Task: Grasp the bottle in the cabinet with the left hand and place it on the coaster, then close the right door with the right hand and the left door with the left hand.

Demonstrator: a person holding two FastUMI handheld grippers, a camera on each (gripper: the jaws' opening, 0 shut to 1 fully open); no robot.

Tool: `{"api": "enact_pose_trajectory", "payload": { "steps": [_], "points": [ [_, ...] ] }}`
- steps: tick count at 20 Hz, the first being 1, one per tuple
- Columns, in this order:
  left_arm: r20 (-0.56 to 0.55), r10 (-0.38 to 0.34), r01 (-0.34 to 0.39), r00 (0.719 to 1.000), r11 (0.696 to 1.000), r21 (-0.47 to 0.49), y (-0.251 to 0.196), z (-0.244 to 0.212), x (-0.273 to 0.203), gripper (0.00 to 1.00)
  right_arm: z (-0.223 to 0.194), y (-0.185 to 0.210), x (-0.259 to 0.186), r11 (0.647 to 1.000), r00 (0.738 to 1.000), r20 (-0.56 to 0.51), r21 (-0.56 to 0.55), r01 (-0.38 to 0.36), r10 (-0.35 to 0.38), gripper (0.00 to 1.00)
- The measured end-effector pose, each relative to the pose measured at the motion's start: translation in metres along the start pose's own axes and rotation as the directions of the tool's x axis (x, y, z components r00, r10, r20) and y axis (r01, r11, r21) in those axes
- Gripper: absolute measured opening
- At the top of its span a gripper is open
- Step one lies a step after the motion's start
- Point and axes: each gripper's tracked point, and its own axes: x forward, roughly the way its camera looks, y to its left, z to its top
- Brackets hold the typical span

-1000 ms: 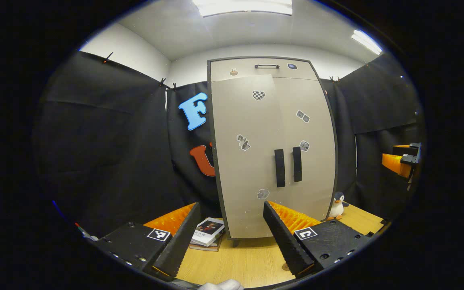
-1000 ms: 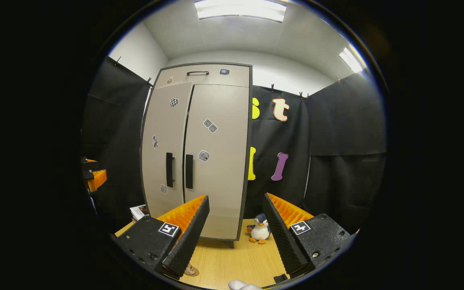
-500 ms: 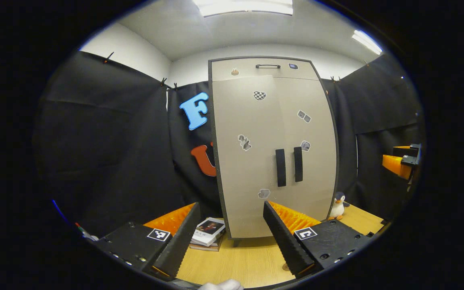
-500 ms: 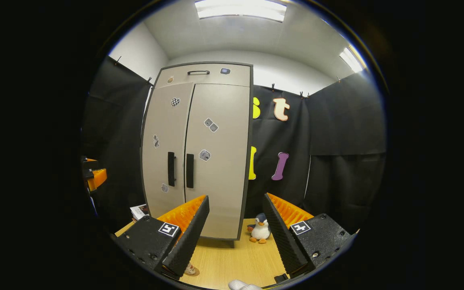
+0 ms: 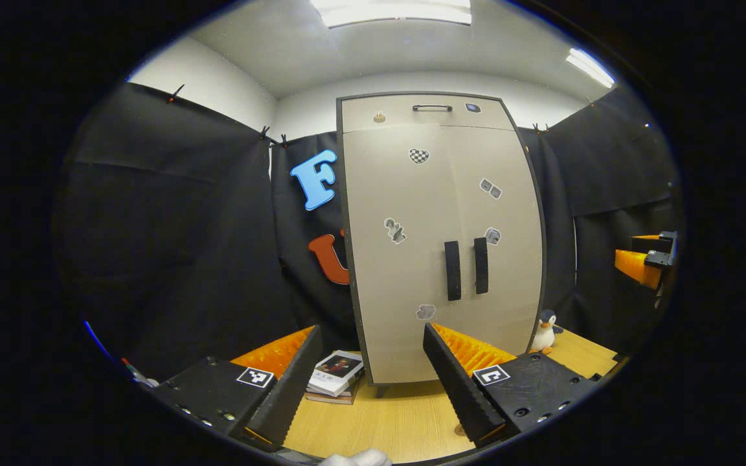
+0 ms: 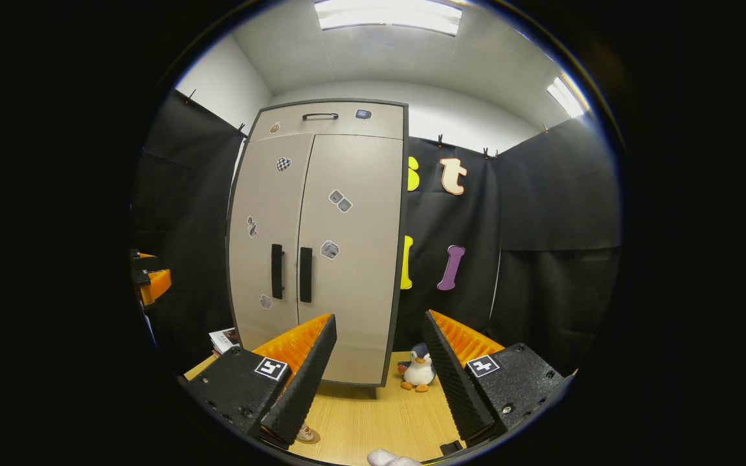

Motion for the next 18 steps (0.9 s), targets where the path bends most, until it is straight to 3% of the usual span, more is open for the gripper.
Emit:
{"api": "enact_pose_trajectory", "payload": {
  "steps": [18],
  "points": [
    [-0.029,0.055,-0.055,0.998,0.998,-0.003,0.011,-0.009,-0.004,0.96,-0.008,0.017,0.009,0.998,0.998,-0.033,0.008,-0.057,0.057,0.83]
  ]
}}
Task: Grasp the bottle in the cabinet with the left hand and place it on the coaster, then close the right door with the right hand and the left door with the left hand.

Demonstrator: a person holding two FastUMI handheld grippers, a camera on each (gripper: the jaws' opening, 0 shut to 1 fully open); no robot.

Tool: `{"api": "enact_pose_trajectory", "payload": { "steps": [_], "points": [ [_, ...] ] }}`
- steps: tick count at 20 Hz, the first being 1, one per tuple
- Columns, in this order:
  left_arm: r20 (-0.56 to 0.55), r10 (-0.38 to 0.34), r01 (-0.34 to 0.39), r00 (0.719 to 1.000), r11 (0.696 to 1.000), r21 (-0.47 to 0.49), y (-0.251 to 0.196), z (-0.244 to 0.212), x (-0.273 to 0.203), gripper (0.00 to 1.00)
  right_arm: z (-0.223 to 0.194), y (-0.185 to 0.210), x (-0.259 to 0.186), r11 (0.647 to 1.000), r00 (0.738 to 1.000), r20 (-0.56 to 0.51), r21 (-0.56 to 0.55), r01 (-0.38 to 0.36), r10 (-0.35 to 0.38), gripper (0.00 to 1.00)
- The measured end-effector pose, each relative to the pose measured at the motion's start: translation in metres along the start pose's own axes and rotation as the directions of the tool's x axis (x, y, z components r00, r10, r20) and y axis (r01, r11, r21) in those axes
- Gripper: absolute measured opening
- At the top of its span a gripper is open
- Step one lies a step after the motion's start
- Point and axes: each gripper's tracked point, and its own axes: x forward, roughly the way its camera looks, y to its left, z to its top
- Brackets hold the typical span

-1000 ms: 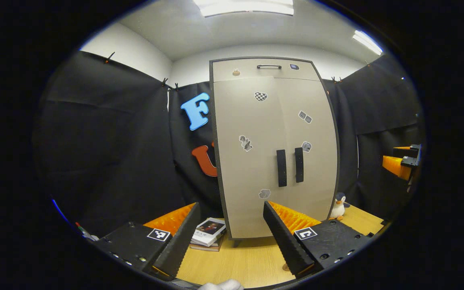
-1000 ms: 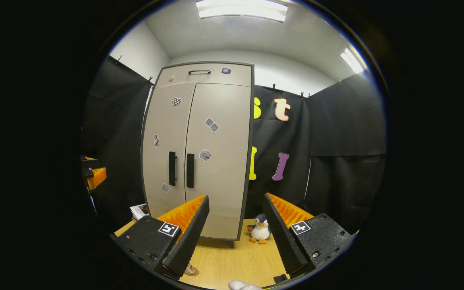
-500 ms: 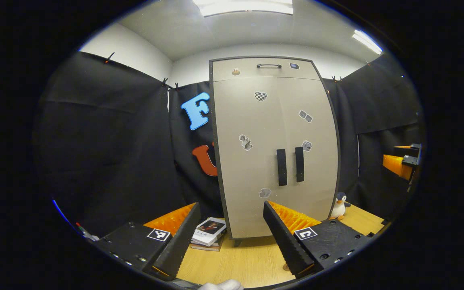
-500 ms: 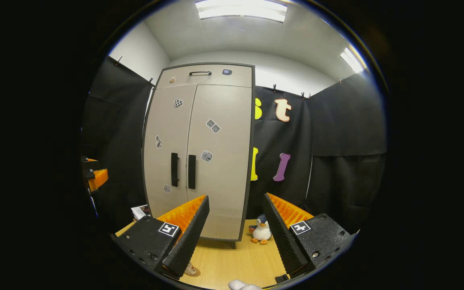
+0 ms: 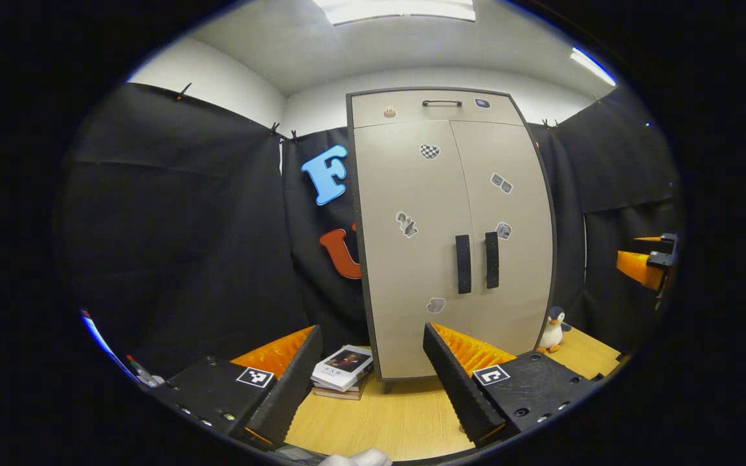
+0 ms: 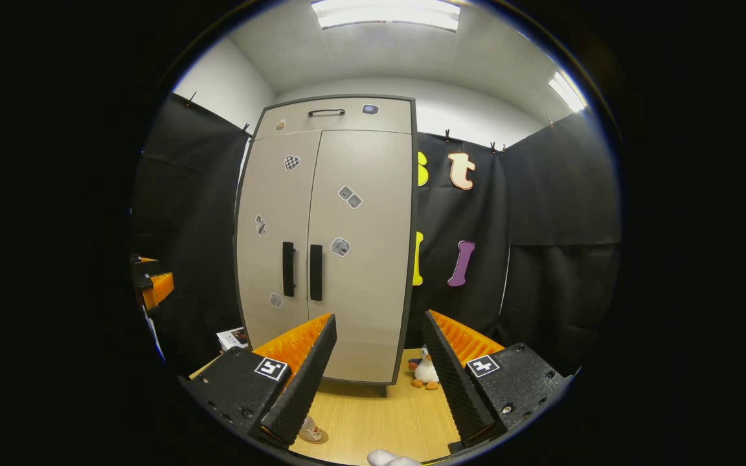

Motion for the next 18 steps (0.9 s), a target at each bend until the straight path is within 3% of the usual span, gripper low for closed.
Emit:
{"api": "enact_pose_trajectory", "payload": {
  "steps": [18],
  "points": [
    [0.000,0.004,-0.004,1.000,1.000,0.002,0.0048,0.0020,0.0029,0.96,0.0085,0.0053,0.0021,1.000,1.000,0.012,-0.012,-0.008,0.008,0.83]
  ]
}}
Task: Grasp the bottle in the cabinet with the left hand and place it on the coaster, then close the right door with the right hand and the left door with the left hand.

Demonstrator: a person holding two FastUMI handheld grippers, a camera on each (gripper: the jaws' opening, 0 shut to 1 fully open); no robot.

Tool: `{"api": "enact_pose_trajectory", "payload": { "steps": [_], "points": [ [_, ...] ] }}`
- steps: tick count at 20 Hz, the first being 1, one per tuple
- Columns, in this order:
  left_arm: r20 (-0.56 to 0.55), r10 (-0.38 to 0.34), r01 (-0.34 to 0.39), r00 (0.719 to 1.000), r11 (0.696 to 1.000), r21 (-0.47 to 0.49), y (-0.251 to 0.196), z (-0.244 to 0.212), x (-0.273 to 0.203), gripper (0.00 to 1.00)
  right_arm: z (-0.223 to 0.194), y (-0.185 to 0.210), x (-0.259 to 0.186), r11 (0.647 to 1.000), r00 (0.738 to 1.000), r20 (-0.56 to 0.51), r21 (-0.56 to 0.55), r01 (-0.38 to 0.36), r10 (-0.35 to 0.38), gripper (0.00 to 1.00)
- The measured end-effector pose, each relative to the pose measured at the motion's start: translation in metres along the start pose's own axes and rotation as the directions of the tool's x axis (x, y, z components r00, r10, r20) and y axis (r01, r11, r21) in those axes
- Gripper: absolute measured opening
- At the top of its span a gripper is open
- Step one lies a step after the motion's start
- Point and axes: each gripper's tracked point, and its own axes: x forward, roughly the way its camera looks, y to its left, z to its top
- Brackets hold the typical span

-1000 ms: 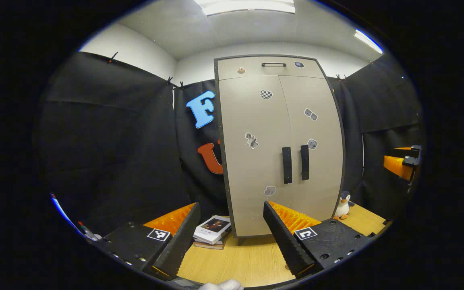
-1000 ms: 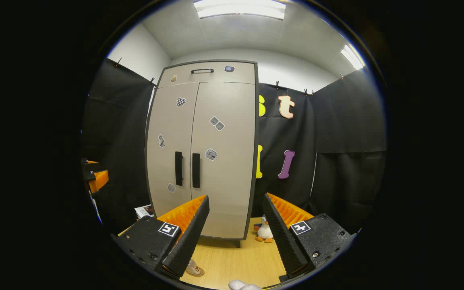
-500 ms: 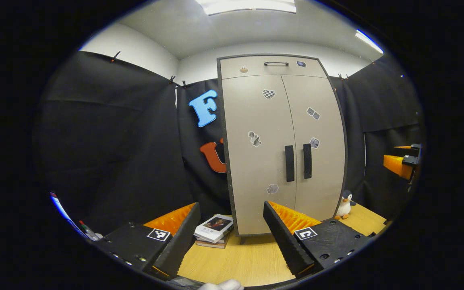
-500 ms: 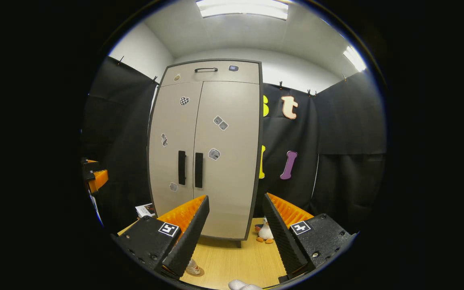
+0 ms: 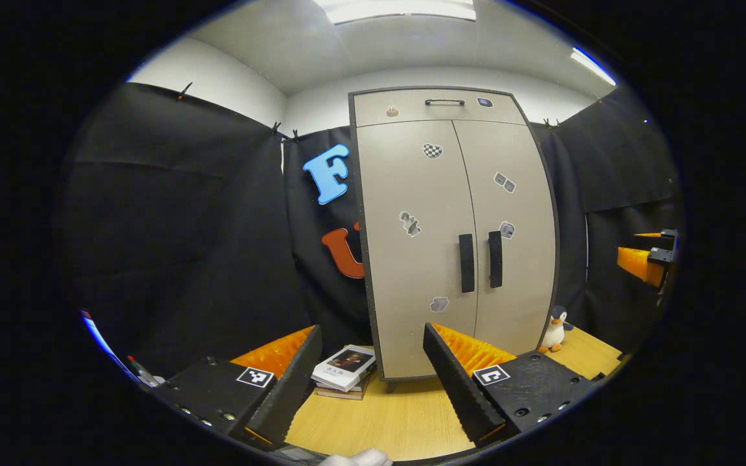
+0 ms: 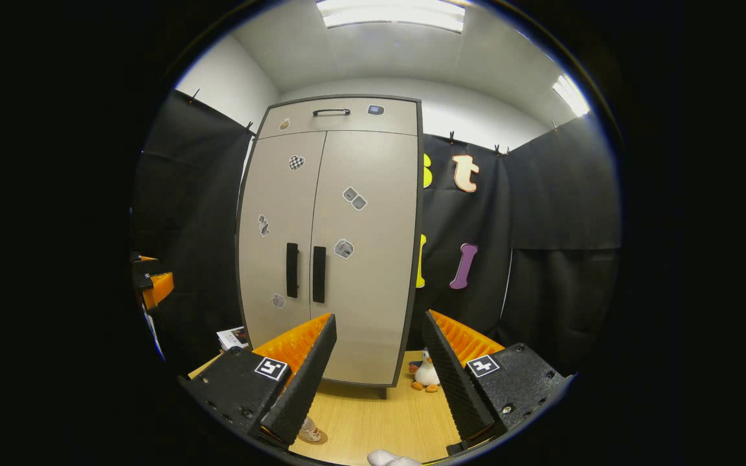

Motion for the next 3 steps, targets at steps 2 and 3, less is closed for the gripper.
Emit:
{"api": "enact_pose_trajectory", "payload": {
  "steps": [2,3],
  "points": [
    [0.000,-0.002,0.002,1.000,1.000,0.001,0.0005,0.0000,-0.0002,0.96,0.0009,0.0018,0.0007,1.000,1.000,0.001,-0.002,-0.003,0.003,0.83],
    [0.001,-0.003,0.003,1.000,1.000,0.002,0.0005,0.0013,0.0007,0.96,0.0008,0.0025,0.0011,1.000,1.000,0.002,-0.003,-0.004,0.004,0.83]
  ]
}}
